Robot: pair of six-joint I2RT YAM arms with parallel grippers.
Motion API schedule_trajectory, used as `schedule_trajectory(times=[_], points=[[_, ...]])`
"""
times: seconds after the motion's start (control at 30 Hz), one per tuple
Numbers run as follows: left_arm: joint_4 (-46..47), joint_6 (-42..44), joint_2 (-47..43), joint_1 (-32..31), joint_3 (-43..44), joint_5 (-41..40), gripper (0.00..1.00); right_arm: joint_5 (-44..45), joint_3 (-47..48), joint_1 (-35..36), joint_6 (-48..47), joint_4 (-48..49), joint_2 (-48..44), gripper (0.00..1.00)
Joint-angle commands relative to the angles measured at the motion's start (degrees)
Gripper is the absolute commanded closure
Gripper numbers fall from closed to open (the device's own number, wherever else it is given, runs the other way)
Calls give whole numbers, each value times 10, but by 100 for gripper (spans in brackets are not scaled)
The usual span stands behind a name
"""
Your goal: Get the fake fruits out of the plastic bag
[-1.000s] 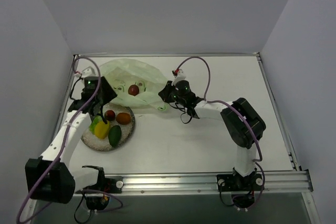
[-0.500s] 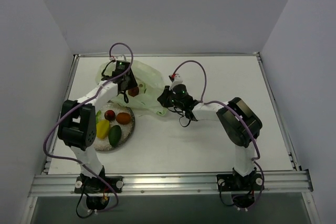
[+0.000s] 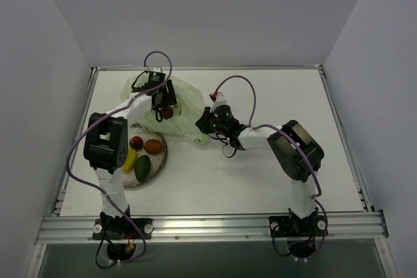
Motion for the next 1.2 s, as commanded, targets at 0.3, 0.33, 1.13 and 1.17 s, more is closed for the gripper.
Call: schedule_trajectory(times=[0.3, 0.33, 1.13, 1.17], points=[[11, 4, 38, 12, 1, 7, 39, -10, 10, -13, -7, 21, 6, 100], [17, 3, 29, 12, -3, 6, 46, -10, 10, -13, -7, 23, 6, 100], [70, -94, -425, 118, -265, 114, 86, -10, 17, -17, -2, 30, -10, 100], [30, -92, -450, 124, -278, 99, 86, -10, 17, -17, -2, 30, -14, 100]])
